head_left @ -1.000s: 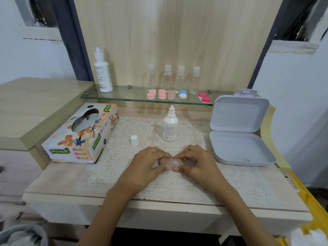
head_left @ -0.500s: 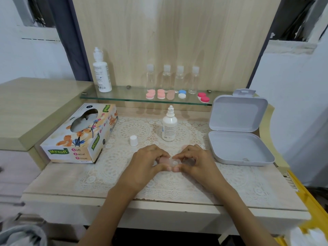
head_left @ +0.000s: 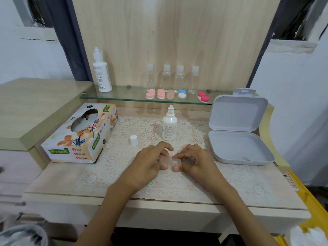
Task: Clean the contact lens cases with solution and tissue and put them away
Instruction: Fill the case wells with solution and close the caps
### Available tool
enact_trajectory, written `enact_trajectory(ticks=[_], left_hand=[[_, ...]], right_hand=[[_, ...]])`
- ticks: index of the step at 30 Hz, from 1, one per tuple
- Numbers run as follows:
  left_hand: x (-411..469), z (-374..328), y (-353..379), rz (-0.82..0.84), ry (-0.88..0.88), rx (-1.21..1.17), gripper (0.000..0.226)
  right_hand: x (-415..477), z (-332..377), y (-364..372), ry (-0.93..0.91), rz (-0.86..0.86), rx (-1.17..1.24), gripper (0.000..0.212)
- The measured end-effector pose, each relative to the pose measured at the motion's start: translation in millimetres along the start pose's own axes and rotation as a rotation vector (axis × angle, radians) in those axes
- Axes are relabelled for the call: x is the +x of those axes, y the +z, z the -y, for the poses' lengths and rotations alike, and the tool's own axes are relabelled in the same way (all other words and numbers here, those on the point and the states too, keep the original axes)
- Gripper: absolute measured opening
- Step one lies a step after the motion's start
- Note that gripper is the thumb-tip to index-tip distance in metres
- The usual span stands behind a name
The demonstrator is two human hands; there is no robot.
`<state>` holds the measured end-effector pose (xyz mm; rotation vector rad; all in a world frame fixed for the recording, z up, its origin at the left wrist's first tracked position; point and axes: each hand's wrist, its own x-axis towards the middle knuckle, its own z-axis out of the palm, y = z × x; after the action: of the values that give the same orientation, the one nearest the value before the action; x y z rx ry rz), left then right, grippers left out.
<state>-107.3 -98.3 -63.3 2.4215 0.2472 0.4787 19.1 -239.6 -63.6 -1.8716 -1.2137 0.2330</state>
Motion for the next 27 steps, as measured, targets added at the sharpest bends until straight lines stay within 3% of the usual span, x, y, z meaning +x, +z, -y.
enact_trajectory(ticks=[9,19,27], left_hand=[[-1.2,2.3,0.0,-0.009,0.036,-0.029,0.042],[-4.3,-0.7,2.4,-0.153,-0.061,0.099,0.028],[-0.1,2.4,-2.0,-0.018,-0.012,0.060,0.035]], right_hand=[[-0.9,1.2,-0.1,0.004,-0.013,0.003,0.026],[-0.6,1.1,0.3,0.005,-0.021,0.002,0.027],[0.4,1.6,0.7,0.005,-0.018,-0.002,0.027]])
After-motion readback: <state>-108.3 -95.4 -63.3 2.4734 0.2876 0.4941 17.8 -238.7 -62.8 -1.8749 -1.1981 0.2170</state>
